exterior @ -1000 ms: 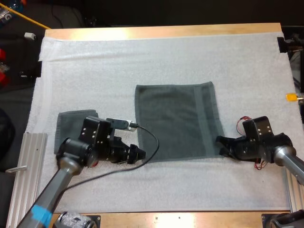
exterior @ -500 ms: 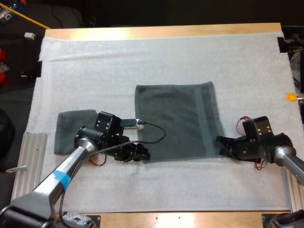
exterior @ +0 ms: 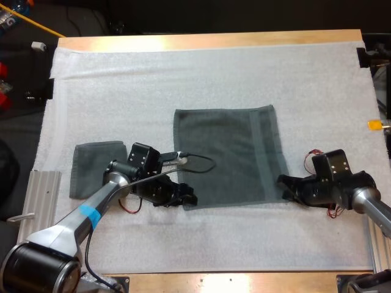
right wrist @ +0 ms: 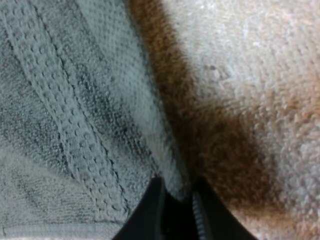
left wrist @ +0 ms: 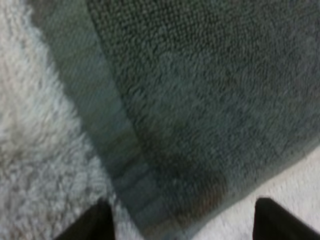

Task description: Pick towel from pile, fold and stack

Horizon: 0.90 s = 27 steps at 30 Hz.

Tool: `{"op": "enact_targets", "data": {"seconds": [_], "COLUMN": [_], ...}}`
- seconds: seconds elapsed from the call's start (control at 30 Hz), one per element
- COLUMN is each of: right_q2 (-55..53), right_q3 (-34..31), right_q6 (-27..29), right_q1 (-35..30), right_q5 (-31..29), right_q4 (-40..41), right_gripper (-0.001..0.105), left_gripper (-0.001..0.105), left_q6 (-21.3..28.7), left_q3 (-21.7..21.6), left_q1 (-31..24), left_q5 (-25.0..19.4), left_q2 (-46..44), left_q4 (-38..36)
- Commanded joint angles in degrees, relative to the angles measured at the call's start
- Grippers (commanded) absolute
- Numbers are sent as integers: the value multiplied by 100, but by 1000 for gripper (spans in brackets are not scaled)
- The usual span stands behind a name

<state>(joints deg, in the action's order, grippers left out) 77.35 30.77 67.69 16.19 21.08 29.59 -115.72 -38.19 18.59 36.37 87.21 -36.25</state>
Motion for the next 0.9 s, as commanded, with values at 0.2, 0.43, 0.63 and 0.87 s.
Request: {"op": "enact_targets", "data": {"seconds": [0.2,0.43,0.63,0.87], "right_q2": [-47,-47,-61,-637], "right_q3": [-13,-13,-13,-13], "right_q6": [71,71,171,261], "right_q1": [15,15,15,15], "right_q5": [-73,-73,-72,-27], "right_q4": [142,285,286,549], "right_gripper": [0,0,0,0], "left_gripper": [59,40,15,0], "left_q6": [-256,-255,-253,513], "left_q3": [-39,-190,-227,-227], "left_q1": [542,568,568,568], "left_q5": [-94,-138,-271,-481], "left_q2": [386,384,184,-652], "left_q4": [178,157,37,-563]}}
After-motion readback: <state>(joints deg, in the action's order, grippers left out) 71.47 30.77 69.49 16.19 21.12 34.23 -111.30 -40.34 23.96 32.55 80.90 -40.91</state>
